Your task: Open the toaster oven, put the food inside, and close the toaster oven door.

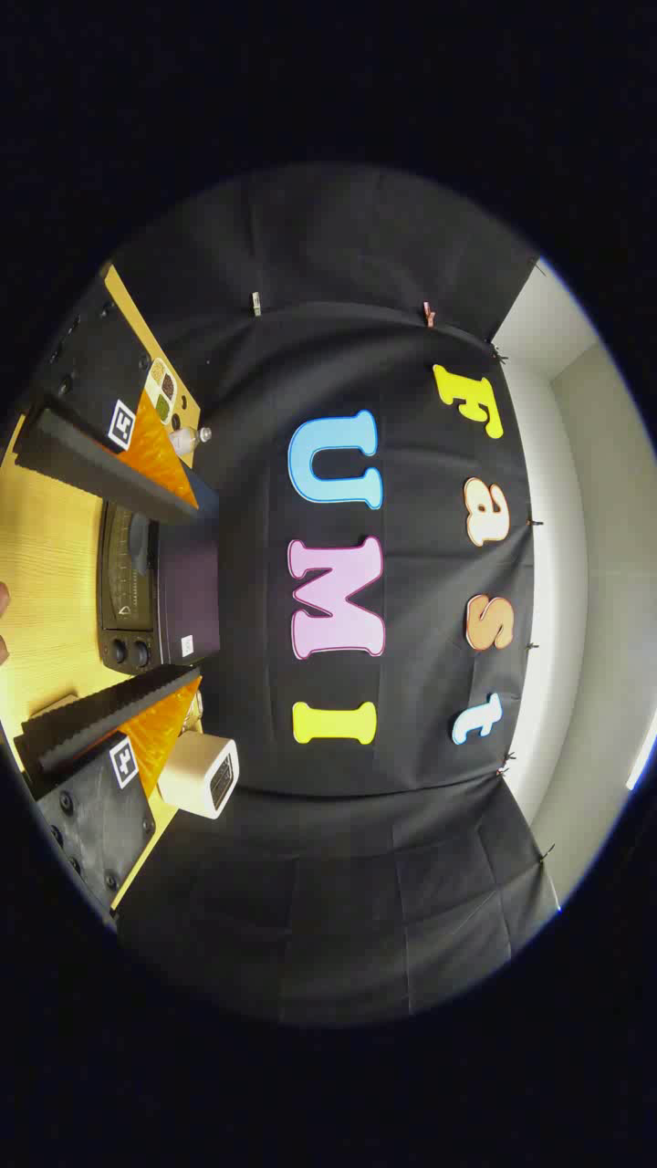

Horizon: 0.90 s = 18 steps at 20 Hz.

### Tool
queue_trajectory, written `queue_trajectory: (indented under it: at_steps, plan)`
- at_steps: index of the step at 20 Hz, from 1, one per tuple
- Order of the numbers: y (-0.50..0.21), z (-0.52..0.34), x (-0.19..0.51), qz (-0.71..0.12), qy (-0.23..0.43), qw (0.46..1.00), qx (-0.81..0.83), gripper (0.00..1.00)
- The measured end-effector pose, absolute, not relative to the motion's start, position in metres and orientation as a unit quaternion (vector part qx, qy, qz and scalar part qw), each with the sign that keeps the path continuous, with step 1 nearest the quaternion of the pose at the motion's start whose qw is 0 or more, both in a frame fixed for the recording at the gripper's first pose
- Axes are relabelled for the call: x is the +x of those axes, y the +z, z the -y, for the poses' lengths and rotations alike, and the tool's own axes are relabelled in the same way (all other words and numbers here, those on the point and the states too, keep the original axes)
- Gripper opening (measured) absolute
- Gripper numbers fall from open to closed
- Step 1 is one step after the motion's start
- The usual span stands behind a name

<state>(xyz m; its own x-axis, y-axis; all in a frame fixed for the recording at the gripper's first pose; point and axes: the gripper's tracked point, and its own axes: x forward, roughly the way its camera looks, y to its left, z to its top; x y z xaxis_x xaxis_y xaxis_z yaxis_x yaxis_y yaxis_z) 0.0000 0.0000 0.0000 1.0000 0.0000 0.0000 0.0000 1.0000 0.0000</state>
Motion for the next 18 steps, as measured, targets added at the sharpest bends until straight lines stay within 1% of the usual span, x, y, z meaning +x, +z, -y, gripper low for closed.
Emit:
queue_trajectory:
  at_steps: [9, 18]
  plan:
    - [-0.001, 0.008, 0.0, 0.002, -0.01, 1.0, -0.007, 0.97]
    - [-0.007, -0.008, 0.001, 0.0, 0.003, 1.0, -0.015, 0.97]
